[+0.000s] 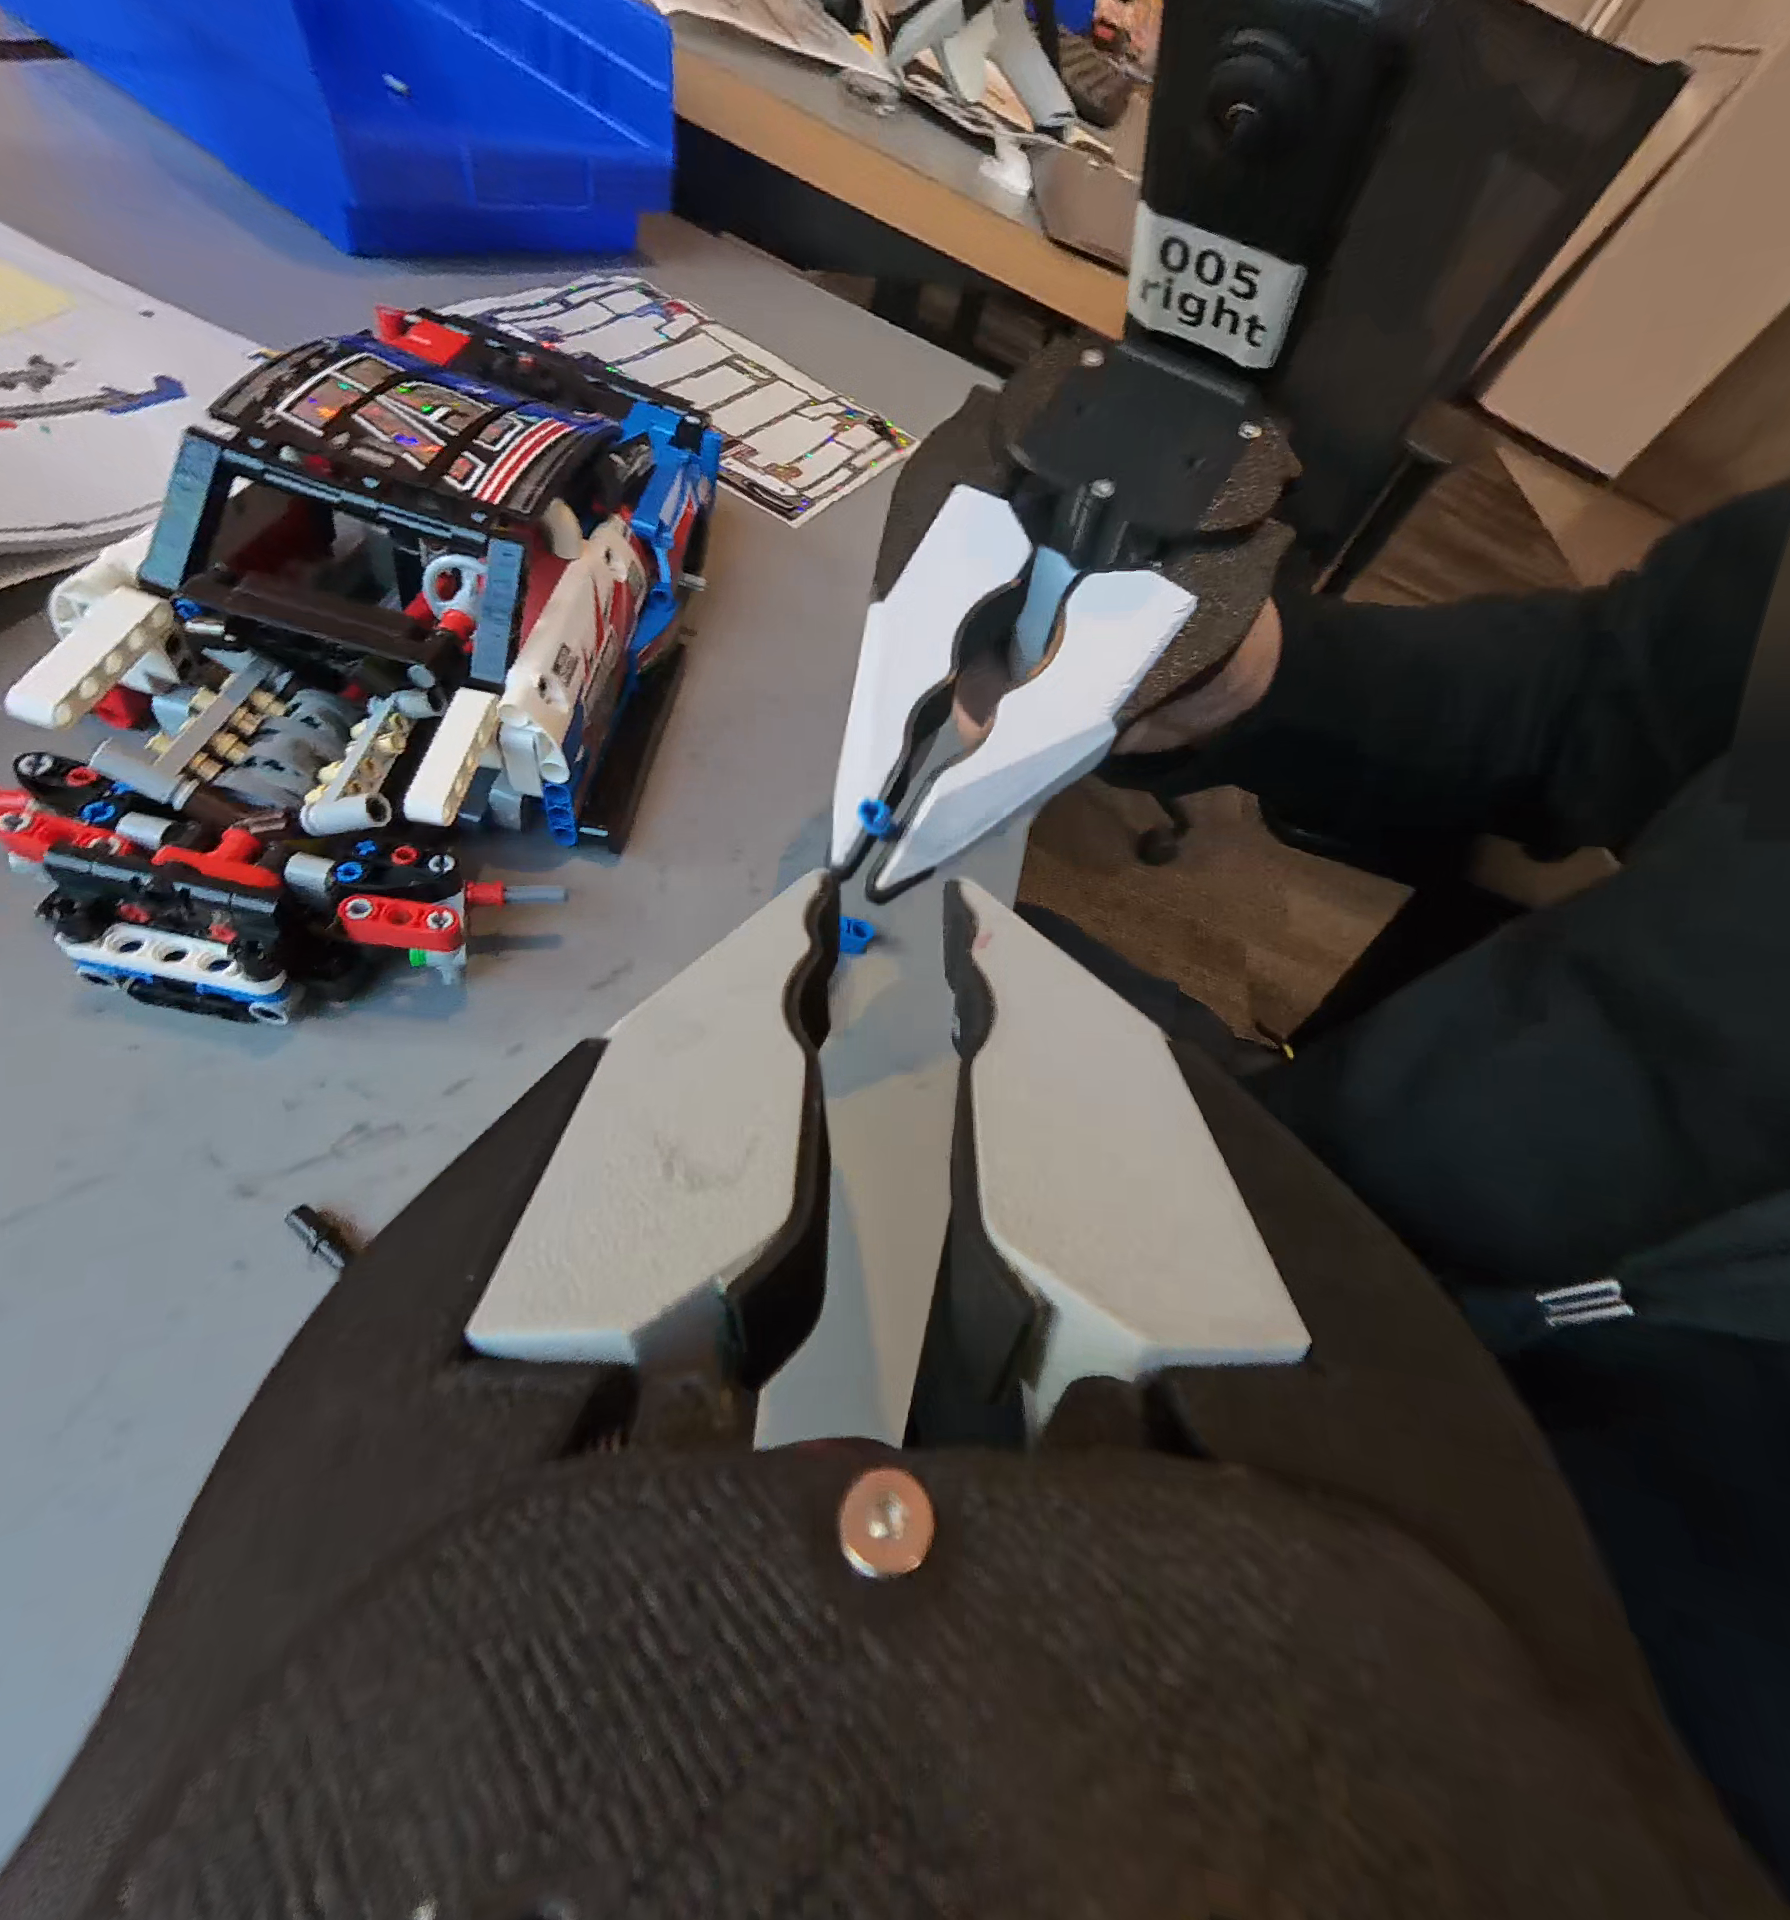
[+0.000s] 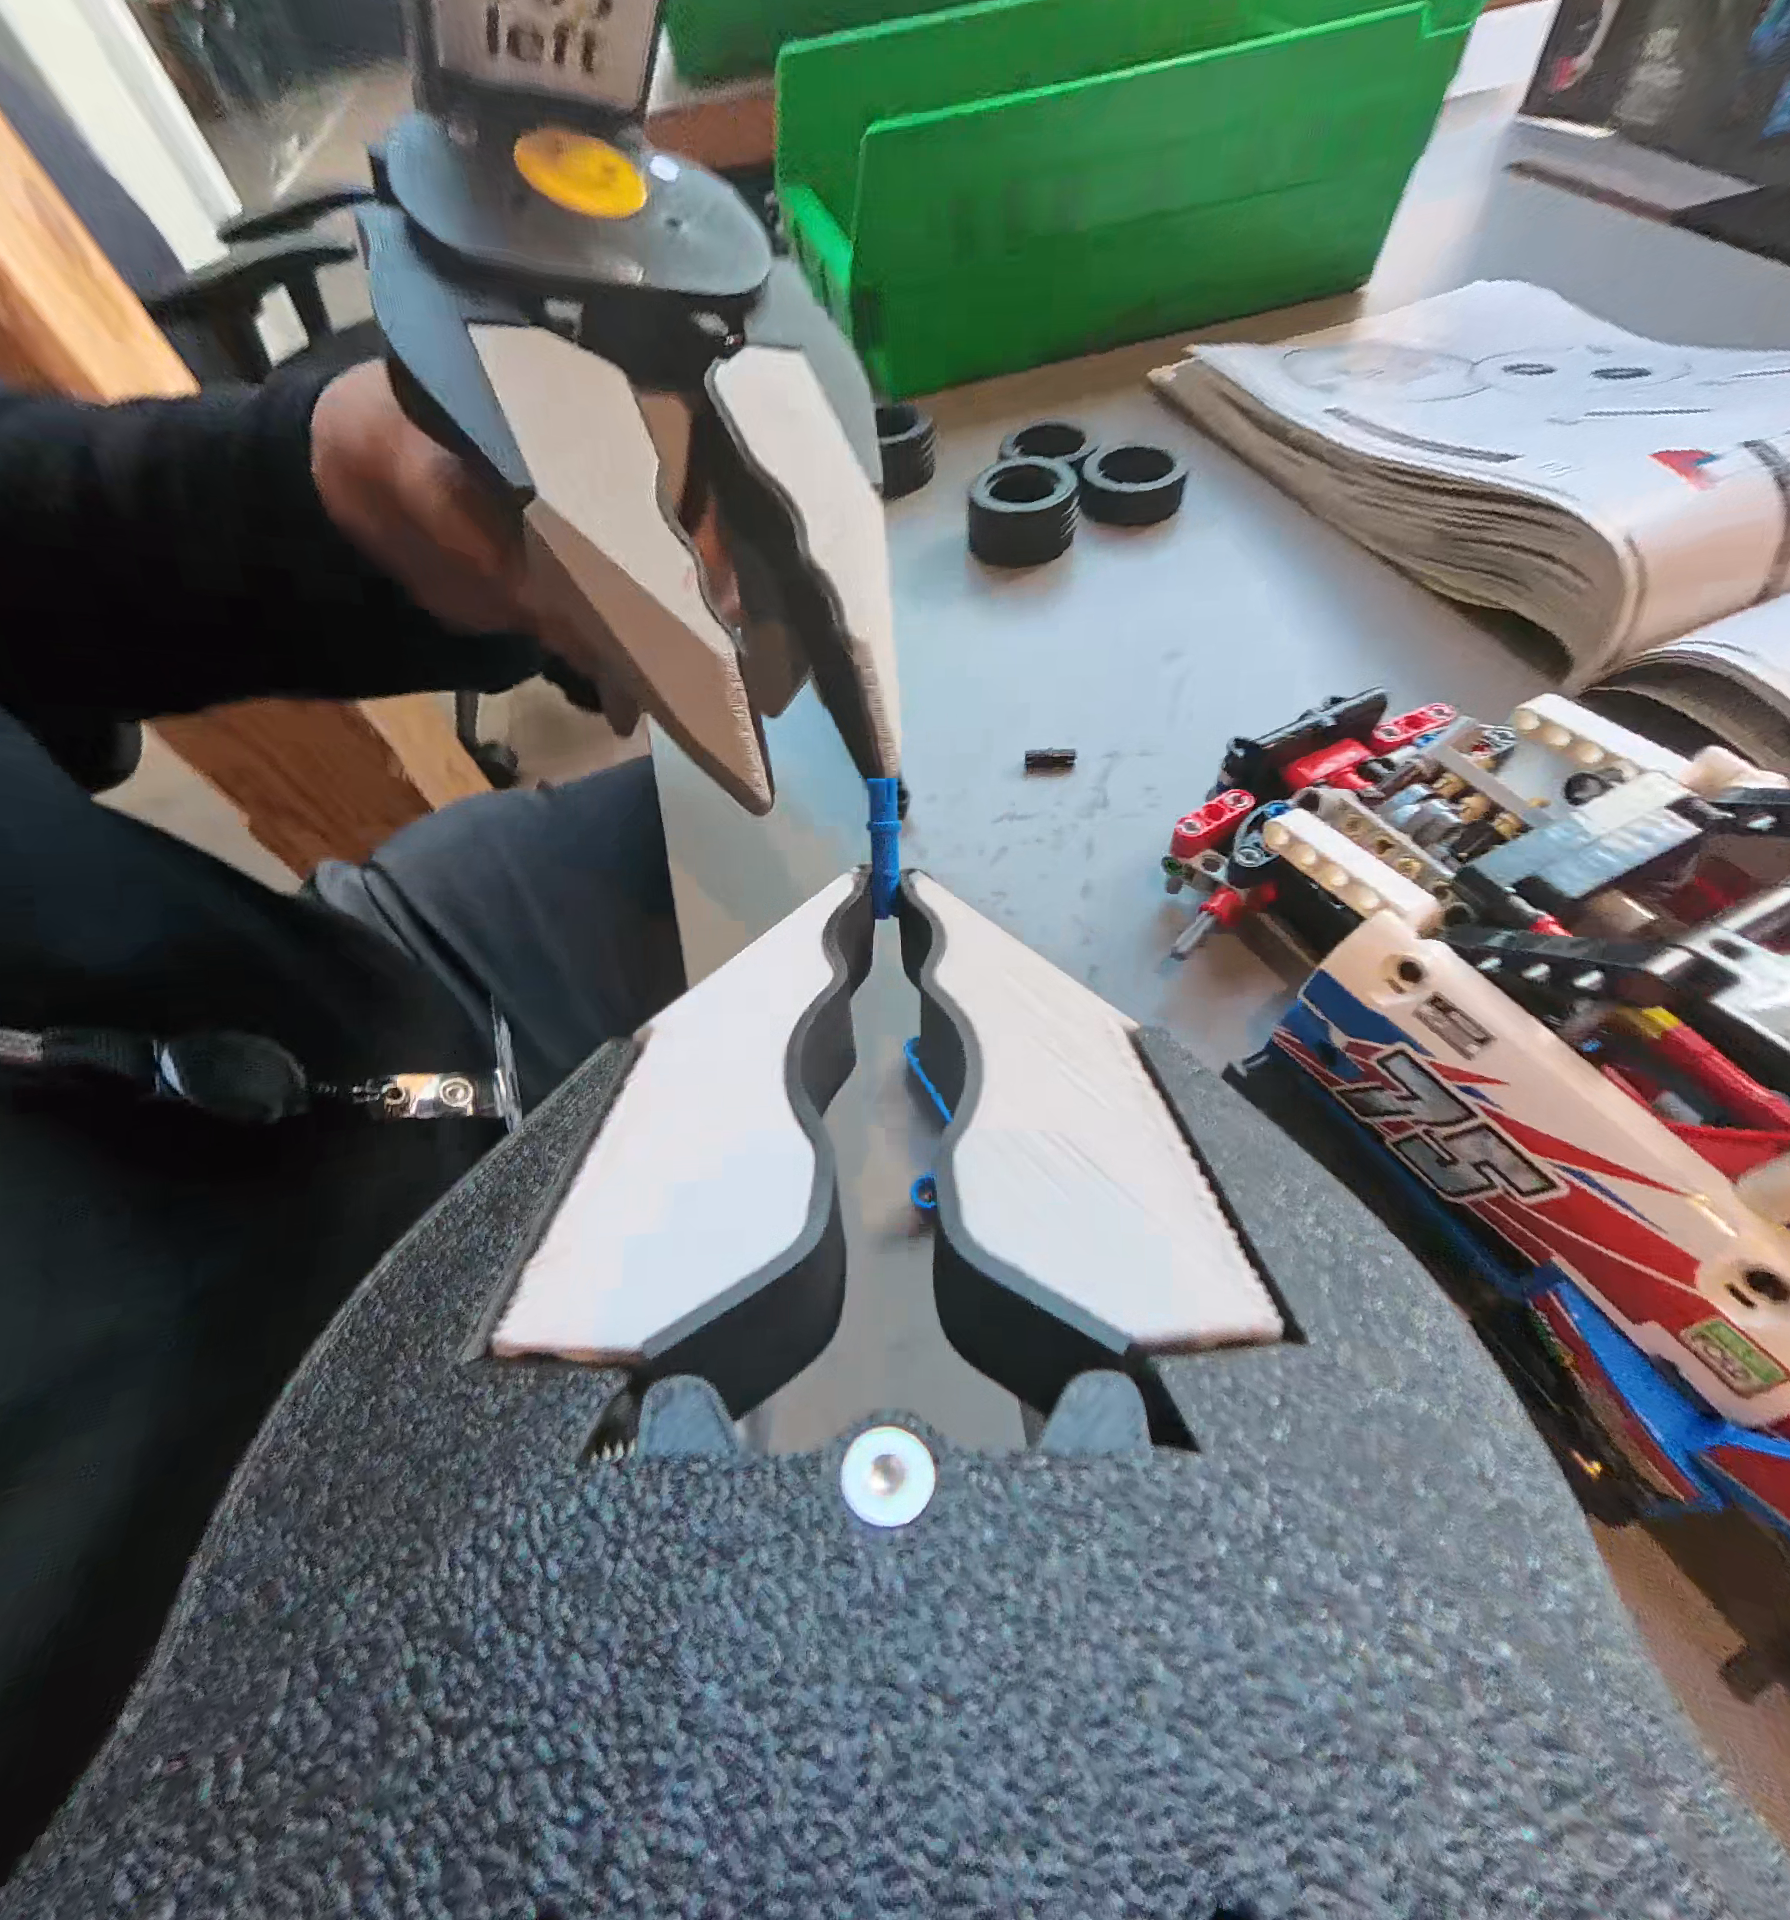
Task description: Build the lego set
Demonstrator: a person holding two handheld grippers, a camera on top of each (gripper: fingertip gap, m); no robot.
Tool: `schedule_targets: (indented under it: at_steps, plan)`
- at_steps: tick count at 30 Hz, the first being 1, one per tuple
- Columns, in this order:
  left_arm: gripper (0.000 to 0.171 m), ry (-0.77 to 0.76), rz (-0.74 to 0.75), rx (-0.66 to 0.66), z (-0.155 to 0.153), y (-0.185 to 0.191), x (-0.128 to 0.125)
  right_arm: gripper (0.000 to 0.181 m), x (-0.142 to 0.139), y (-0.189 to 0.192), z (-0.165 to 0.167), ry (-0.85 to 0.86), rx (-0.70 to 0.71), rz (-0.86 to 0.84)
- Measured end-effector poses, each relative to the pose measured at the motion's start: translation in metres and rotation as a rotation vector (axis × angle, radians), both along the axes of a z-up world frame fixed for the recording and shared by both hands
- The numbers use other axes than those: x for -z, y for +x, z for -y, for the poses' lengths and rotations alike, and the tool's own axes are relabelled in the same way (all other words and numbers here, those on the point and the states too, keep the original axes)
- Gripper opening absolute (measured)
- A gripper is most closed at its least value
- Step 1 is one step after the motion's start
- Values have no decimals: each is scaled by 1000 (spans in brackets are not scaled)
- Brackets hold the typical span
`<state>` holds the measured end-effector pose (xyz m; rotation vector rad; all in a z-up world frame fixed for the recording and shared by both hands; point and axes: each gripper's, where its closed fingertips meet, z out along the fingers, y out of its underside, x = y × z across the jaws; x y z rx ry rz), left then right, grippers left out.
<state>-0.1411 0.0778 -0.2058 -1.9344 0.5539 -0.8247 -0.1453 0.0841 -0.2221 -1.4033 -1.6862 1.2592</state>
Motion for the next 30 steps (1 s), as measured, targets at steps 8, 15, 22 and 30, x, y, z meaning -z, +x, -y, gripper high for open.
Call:
schedule_targets:
  at_steps: [8, 15, 22, 30]
  plan:
    - [13, -31, 171, 8, -4, 10, -11, 4, -8, -3, 8, 26, 18, -40]
    - [3, 7, 231, -5, -5, 13, -18, 4, -19, -3, 15, -165, -9, -97]
    - [3, 24, 313, 8, -4, 14, -30, 4, -33, -3, 20, -398, -53, -172]
    - [2, 35, 221, 27, -12, 16, -40, 4, -41, 2, 9, -340, -28, -205]
